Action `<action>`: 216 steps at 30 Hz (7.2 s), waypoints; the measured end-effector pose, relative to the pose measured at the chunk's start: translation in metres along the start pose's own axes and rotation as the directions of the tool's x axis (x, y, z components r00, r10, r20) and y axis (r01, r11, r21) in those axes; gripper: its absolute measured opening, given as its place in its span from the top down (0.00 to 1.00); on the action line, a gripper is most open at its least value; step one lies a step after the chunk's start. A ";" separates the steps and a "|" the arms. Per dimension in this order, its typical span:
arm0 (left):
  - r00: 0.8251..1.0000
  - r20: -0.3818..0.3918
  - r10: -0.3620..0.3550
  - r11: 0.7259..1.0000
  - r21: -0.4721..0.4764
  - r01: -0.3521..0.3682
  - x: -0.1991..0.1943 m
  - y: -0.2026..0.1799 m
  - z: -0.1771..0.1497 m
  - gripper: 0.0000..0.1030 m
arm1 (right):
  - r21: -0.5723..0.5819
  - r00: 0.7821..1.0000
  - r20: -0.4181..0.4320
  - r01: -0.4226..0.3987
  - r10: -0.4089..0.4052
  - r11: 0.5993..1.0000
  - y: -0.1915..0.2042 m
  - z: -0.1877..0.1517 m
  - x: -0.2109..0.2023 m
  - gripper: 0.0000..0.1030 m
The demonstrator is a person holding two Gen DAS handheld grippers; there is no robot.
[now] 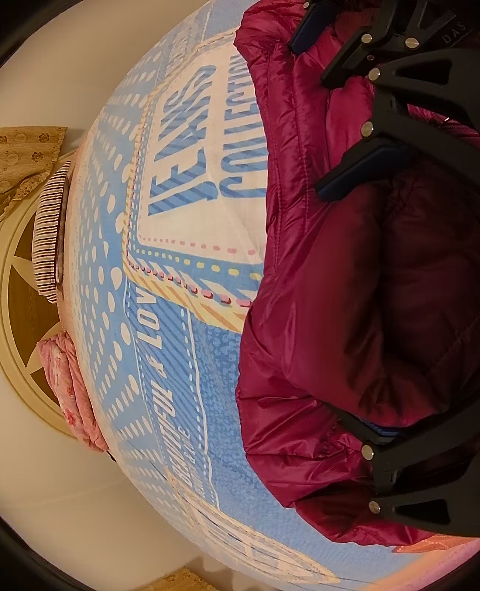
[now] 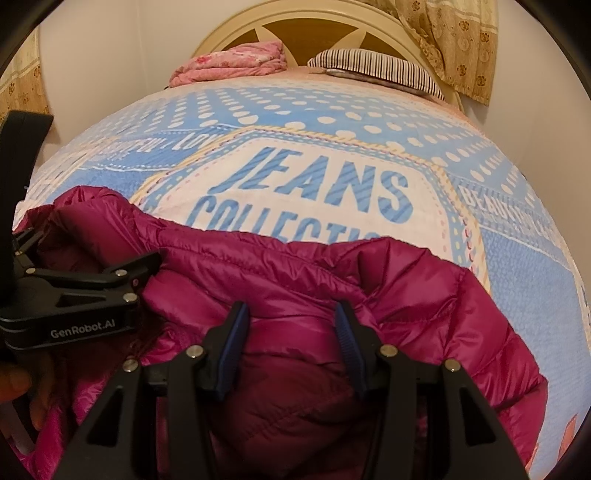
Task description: Fold large clothes
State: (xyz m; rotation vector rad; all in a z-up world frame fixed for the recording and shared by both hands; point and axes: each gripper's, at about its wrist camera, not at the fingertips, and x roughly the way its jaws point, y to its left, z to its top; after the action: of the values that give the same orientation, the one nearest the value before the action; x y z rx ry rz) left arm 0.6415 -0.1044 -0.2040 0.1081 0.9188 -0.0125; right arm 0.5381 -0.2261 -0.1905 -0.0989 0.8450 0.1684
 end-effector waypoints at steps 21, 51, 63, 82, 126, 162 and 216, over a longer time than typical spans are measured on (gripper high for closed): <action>0.991 0.067 -0.113 0.993 -0.027 0.115 -0.075 0.048 0.004 0.01 | -0.015 0.998 0.040 0.046 -0.045 0.999 -0.009 0.008 -0.055 0.28; 0.993 0.027 -0.116 0.993 -0.030 0.117 -0.270 0.172 -0.371 0.01 | 0.307 0.999 -0.050 0.025 -0.010 0.951 -0.015 -0.329 -0.292 0.19; 0.965 0.037 -0.258 0.965 -0.039 0.260 -0.284 0.163 -0.388 0.54 | 0.285 0.996 0.005 -0.089 0.092 0.954 0.016 -0.349 -0.304 0.81; 0.865 0.313 -0.392 0.914 0.032 0.403 -0.465 0.190 -0.379 0.96 | 0.237 0.911 0.401 -0.209 0.101 0.949 0.018 -0.341 -0.469 0.91; 0.917 0.324 0.233 0.968 -0.169 -0.186 -0.205 0.133 -0.124 0.07 | 0.474 0.979 0.190 -0.026 -0.074 0.880 -0.095 -0.112 -0.179 0.34; 0.962 0.122 0.245 0.965 -0.130 -0.229 -0.121 0.064 -0.138 0.05 | 0.290 0.981 0.095 0.136 -0.170 0.947 0.014 -0.116 -0.134 0.19; 0.953 0.052 0.298 0.953 -0.077 -0.294 -0.101 0.056 -0.134 0.01 | 0.244 0.977 -0.049 0.211 -0.206 0.947 0.020 -0.110 -0.105 0.13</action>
State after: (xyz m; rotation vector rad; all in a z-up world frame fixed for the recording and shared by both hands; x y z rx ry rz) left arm 0.4767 -0.0395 -0.1995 0.1805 0.8312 0.2930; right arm 0.3854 -0.2348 -0.1846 0.0447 0.8666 -0.1385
